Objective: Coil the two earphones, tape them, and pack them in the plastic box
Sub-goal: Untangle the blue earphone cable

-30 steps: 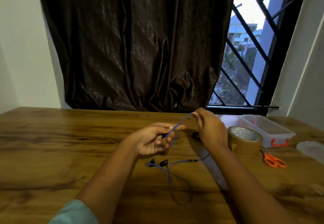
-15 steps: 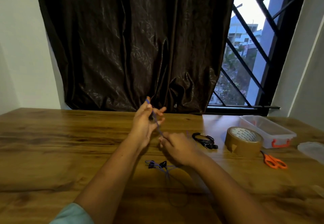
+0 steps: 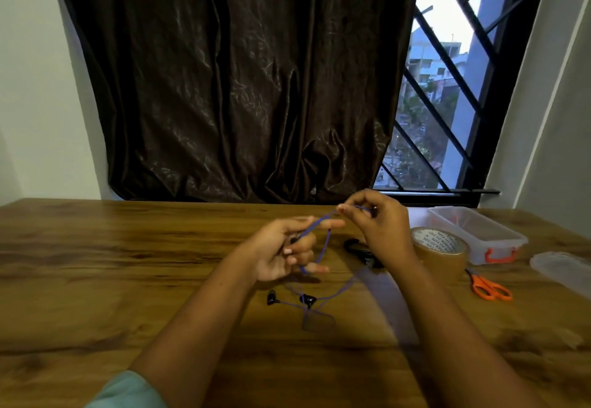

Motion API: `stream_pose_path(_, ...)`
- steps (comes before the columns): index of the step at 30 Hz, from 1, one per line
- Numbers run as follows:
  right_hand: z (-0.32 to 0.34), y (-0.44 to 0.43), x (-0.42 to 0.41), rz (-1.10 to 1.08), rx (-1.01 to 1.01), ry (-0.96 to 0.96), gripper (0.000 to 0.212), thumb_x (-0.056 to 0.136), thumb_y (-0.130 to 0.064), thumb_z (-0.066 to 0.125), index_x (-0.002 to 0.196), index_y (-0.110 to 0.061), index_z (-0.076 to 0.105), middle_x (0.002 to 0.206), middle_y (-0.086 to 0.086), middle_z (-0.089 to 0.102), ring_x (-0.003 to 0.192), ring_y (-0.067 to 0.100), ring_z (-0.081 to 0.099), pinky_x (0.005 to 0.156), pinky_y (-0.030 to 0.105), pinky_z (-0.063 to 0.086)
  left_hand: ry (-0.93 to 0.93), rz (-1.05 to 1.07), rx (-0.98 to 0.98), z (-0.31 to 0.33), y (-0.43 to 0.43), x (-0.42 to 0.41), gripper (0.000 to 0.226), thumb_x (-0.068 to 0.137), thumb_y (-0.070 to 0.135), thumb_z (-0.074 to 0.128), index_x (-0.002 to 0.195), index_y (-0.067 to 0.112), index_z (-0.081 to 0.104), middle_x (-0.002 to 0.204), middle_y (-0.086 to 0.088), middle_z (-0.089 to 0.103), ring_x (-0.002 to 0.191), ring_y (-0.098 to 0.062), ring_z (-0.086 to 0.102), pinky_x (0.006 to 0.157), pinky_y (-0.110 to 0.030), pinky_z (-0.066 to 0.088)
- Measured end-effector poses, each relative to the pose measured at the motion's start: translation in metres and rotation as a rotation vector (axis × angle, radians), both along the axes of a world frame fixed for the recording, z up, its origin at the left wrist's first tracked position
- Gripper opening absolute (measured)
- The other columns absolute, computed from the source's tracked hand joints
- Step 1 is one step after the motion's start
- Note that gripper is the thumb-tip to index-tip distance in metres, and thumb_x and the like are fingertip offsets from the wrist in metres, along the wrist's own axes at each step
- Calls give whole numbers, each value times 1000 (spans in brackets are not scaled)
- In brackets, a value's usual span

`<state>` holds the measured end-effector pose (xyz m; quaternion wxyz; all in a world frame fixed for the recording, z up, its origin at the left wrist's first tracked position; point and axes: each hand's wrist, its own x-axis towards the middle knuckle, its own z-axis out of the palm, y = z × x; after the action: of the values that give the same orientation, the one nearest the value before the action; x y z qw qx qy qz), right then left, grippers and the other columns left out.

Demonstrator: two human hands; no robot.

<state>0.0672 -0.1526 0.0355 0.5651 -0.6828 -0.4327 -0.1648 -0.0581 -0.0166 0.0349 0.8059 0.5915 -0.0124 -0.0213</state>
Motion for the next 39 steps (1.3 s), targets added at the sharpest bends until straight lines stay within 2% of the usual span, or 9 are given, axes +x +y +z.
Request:
stream_pose_path(5, -21, 10, 4, -76, -222, -21, 19, 93, -33, 55, 81, -24, 67, 64, -10, 58, 61, 3, 54, 55, 21, 37, -176, 59, -234, 9, -3, -5, 43, 87, 22, 39, 126, 13, 55, 33, 6, 29, 29, -6, 30, 58, -27, 56)
stream_pose_path(10, -36, 35, -29, 33, -693, -198, 24, 97, -28, 41, 95, -15, 61, 87, 9, 67, 80, 28, 62, 63, 37, 44, -283, 410, -258, 6, -4, 8, 39, 99, 19, 30, 134, 10, 44, 36, 5, 30, 28, -6, 27, 60, -28, 56)
stream_pose_path(14, -29, 41, -52, 229, -693, -165, 23, 100, -26, 40, 86, -16, 55, 85, 7, 66, 65, 10, 55, 52, 21, 35, -328, 755, -219, 1, 13, 16, 37, 101, 15, 29, 136, 10, 40, 37, 5, 37, 28, -6, 31, 69, -30, 51)
stream_pose_path(17, -25, 36, -52, 334, -667, 29, 28, 100, -26, 41, 82, -12, 57, 59, -5, 57, 43, 0, 48, 43, 10, 34, -326, 974, 146, -6, 24, 17, 38, 102, 16, 29, 139, 11, 37, 45, 4, 47, 34, -2, 43, 45, -16, 43)
stream_pose_path(22, -14, 28, -39, 445, -363, 277, 28, 99, -19, 45, 75, -17, 59, 50, -18, 59, 42, 0, 49, 44, 18, 43, -123, 964, 1218, -19, 42, 7, 31, 99, 22, 38, 127, 13, 51, 75, -7, 66, 68, -18, 65, 60, -28, 42)
stream_pose_path(26, -10, 25, -21, 314, -49, 265, 28, 96, -17, 51, 70, -21, 61, 40, -12, 45, 39, 1, 40, 43, 20, 38, -34, 500, 736, -18, 17, 13, 31, 100, 11, 32, 126, 7, 49, 38, 4, 47, 29, -9, 44, 40, -22, 42)
stream_pose_path(30, -15, 20, -3, 191, 105, 253, 21, 89, -17, 62, 68, -14, 64, 63, 1, 61, 60, 4, 55, 58, 19, 41, -41, 183, 259, -2, 0, 5, 39, 95, 8, 29, 118, 12, 60, 33, 6, 27, 23, -4, 21, 51, -24, 47)
stream_pose_path(35, -21, 25, -5, 148, 50, 284, 29, 92, -18, 57, 64, -23, 62, 57, -11, 59, 57, -6, 53, 55, 12, 38, -74, 61, -105, 5, 2, -6, 43, 85, 20, 36, 118, 10, 60, 34, 6, 27, 24, -4, 21, 50, -22, 48)
stream_pose_path(39, -31, 32, -9, 73, -162, 227, 37, 96, -35, 48, 68, -18, 65, 59, 2, 57, 57, 10, 51, 57, 28, 37, -193, 108, -178, 4, -2, -1, 42, 95, 22, 29, 128, 10, 52, 36, 5, 33, 24, -4, 25, 54, -22, 51)
